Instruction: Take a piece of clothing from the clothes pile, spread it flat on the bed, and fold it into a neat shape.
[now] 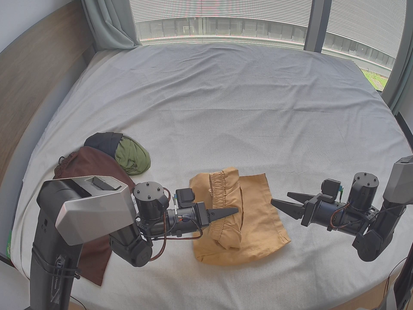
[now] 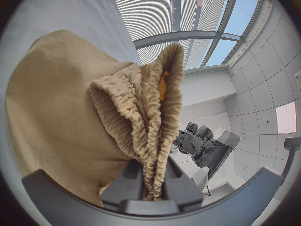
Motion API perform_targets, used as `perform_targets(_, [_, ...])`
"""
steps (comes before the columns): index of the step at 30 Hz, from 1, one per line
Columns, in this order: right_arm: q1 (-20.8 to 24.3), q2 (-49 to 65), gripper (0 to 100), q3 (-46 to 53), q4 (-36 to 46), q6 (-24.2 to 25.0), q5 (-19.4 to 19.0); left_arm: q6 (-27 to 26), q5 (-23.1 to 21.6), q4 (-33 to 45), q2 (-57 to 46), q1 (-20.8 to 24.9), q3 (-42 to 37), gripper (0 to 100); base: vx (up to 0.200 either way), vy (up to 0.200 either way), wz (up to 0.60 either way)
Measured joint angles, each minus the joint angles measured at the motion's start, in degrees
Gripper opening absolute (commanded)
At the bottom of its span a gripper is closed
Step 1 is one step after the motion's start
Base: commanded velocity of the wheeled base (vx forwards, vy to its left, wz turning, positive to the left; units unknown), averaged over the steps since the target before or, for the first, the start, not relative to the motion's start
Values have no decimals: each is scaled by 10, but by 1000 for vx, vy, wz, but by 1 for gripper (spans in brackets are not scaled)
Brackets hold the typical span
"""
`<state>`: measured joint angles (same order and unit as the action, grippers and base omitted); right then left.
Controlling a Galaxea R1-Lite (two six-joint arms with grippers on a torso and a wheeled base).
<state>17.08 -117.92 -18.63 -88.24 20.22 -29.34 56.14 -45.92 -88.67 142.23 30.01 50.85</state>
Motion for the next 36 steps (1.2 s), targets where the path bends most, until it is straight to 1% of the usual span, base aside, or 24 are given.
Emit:
perform_targets(3, [0,0,100,-1,0,0,0,0,1,0,4,3,5,0,0,0,0])
perform_targets(4, [0,0,100,-1,0,0,0,0,2,0,5,3,7,100,0,0,0])
perform_targets(13, [-1,-1,100,-2,0,-1,0,-3,3,0,13,5,19,100,0,0,0])
perform_targets(16, [0,-1,100,-2,0,-1,0,-5,12,0,13,5,21,100,0,0,0])
perform_targets(24, [4,-6,100,0,0,-1,0,-21,22,-1,1,-9,9,100,0,0,0])
perform_targets(28, [6,-18,100,-1,0,-2,0,-43,21,-1,-18,-21,-10,100,0,0,0])
perform_targets(36, [15,-38,100,-1,0,-1,1,-96,18,0,-70,-63,-74,100,0,0,0])
